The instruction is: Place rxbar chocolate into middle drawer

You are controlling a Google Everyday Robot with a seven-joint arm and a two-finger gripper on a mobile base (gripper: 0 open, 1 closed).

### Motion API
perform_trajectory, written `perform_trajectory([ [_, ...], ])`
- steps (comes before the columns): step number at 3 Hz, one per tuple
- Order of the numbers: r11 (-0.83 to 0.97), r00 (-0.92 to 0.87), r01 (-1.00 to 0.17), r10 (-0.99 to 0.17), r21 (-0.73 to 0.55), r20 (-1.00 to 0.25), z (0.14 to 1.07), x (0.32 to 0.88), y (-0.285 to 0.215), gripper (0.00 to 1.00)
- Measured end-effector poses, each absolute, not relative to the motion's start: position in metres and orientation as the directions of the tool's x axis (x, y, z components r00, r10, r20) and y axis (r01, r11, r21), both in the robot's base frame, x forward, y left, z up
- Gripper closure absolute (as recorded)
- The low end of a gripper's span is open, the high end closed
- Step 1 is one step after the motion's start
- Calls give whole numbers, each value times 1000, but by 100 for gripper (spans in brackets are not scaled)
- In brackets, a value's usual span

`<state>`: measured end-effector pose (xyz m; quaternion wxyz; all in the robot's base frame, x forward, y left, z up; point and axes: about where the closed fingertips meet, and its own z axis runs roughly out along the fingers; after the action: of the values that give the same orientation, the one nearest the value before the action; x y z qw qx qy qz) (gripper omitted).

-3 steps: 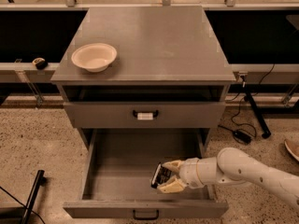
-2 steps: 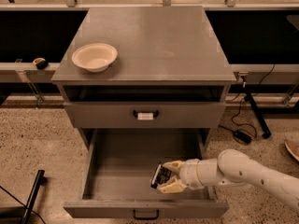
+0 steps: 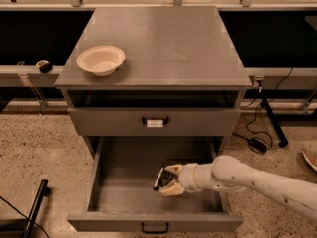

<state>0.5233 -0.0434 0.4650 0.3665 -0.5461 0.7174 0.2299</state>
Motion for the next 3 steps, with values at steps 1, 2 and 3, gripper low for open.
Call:
perform_trajectory([
  [1, 264, -105, -959, -675, -106, -730, 438, 543, -26, 100],
  [2, 213, -88, -973, -686, -83, -722, 414, 558, -9, 100],
  [3, 187, -85, -981, -633, -45, -769, 406, 564, -5, 100],
])
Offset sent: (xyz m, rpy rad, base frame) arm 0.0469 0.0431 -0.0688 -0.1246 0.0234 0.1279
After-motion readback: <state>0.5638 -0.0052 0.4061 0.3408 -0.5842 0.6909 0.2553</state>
